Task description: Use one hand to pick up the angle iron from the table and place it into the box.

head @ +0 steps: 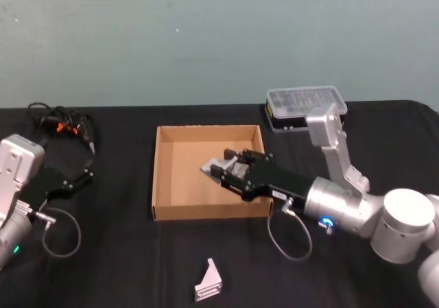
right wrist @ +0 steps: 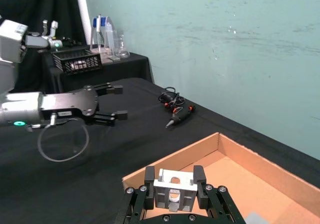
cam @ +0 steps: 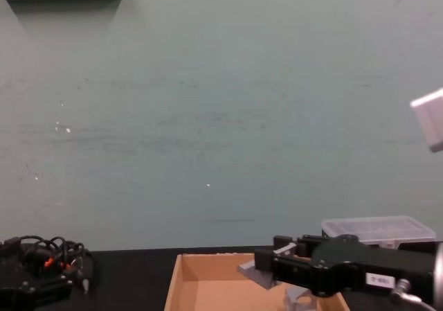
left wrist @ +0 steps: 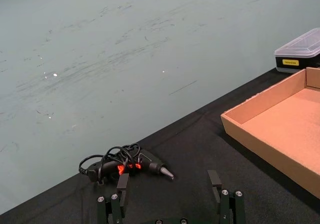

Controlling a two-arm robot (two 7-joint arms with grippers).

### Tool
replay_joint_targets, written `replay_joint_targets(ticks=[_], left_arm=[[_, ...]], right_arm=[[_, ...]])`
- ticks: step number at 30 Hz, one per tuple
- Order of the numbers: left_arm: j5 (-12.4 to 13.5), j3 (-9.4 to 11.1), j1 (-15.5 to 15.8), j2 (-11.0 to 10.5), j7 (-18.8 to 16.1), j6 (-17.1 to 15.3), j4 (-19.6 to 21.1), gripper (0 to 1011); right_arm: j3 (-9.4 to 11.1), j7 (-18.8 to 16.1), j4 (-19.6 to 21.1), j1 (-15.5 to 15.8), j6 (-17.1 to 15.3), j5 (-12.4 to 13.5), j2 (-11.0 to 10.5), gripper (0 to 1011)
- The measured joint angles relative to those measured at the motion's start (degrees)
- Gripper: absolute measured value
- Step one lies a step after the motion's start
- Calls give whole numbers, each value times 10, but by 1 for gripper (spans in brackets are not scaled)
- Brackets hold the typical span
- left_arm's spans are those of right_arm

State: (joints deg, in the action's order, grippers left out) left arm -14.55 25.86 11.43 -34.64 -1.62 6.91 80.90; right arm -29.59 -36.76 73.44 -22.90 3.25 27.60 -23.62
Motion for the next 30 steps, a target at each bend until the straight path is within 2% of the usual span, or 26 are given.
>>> replay_joint_targets(ticks=[8,19,26,30], left_arm=[[0,0,0,0,0,0,0,1000],[0,0,0,0,0,0,0,1000],[0,0,0,0,0,0,0,1000],[0,0,0,0,0,0,0,1000]], right_arm=[[-17,-8,-89,-60,12,-24,38,466],[-28,-22,-207,-123,32,-51,86,466],[-29,-34,-257,-145,38,-63,106,466],[-29,-36,-263,-148,39,-65,108,466]])
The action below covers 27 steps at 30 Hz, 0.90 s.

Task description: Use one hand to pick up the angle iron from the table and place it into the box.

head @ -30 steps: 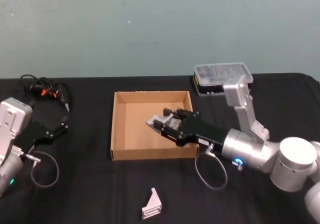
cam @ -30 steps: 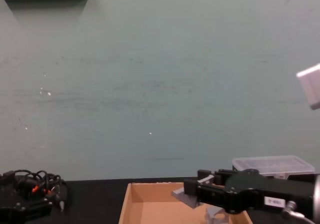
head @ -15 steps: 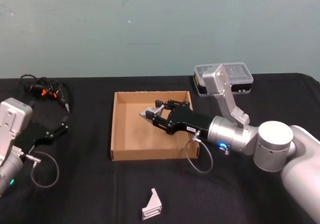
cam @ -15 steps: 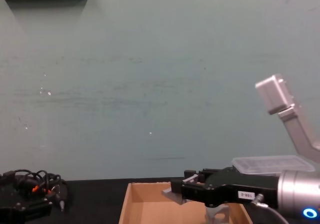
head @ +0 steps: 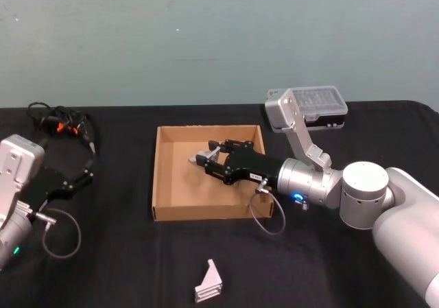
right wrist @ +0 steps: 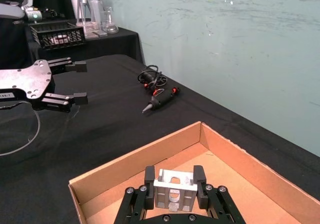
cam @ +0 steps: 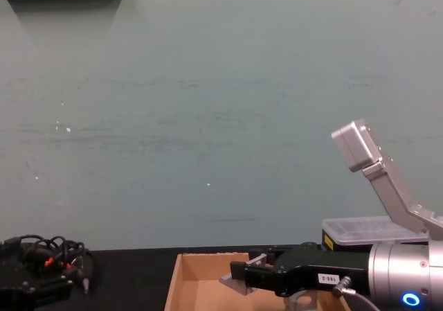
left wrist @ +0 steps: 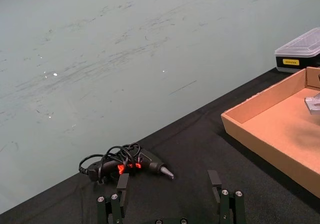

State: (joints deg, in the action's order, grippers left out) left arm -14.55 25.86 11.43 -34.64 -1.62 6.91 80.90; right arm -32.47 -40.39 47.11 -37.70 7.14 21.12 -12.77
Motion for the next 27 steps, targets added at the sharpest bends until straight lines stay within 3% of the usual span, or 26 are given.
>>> replay_joint_targets(ticks=[17,27], left_arm=[[0,0,0,0,0,0,0,1000],[0,0,0,0,0,0,0,1000]], right_arm=[[0,1,4,1,0,1,-1,466],[0,2,5,2,0,2,-2,748]])
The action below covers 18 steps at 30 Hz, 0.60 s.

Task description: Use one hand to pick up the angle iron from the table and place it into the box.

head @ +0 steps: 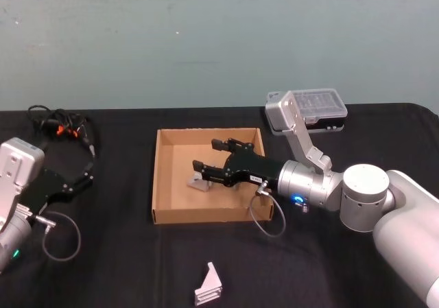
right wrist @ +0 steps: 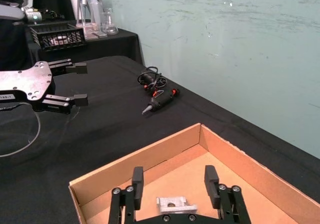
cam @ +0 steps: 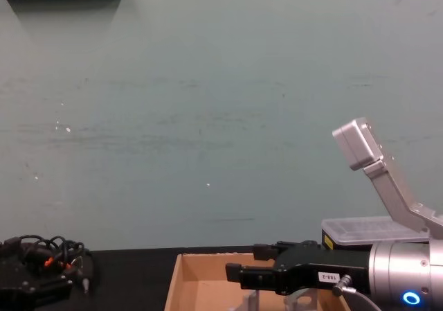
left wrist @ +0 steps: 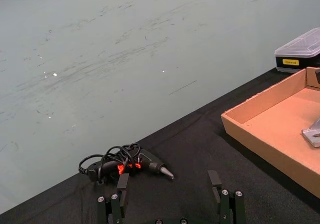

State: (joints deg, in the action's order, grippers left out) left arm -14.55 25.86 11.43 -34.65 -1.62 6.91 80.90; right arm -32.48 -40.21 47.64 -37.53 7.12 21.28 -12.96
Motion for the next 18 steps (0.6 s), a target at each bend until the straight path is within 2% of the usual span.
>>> replay_joint_targets(ticks=[5,6,10,18], left_arm=[[0,0,0,0,0,0,0,1000],[0,0,0,0,0,0,0,1000],[0,0,0,0,0,0,0,1000],[0,0,0,0,0,0,0,1000]], right_arm=[[0,0,0,0,0,0,0,876],[0,0,1,0,0,0,0,932],[0,0,1,0,0,0,0,1004],[0,1,1,0,0,0,0,1004]])
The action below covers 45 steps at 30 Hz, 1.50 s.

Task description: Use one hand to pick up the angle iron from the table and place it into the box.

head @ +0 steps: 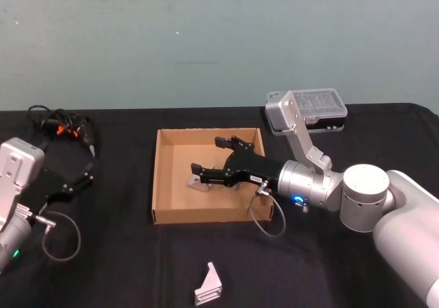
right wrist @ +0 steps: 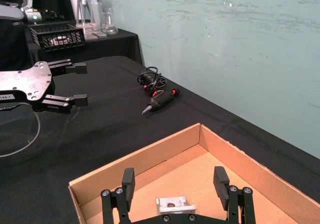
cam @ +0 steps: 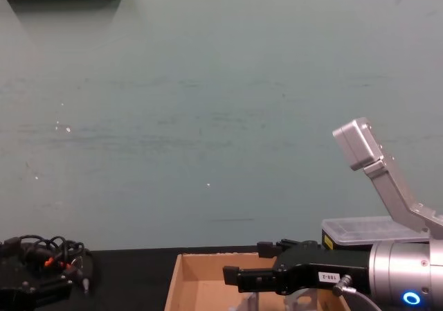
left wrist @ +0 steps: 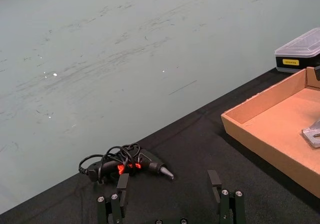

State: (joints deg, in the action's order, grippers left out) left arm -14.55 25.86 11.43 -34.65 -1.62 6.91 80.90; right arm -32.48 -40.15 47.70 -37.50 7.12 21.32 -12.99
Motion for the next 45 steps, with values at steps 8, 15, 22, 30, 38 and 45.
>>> replay_joint_targets(ticks=[8,15,22,30,38,45], left_arm=[[0,0,0,0,0,0,0,1000],[0,0,0,0,0,0,0,1000],[0,0,0,0,0,0,0,1000],[0,0,0,0,0,0,0,1000],[0,0,0,0,0,0,0,1000],[0,0,0,0,0,0,0,1000]], right_arm=[[1,0,5,2,-1,0,-1,1004],[12,-7,63,29,-10,9,-23,1004],[15,-30,140,63,-18,26,-58,1004],[1,-66,211,99,-16,40,-107,1004],[-14,-93,247,121,-12,52,-143,1004],[-29,-112,267,132,-6,58,-165,1004]])
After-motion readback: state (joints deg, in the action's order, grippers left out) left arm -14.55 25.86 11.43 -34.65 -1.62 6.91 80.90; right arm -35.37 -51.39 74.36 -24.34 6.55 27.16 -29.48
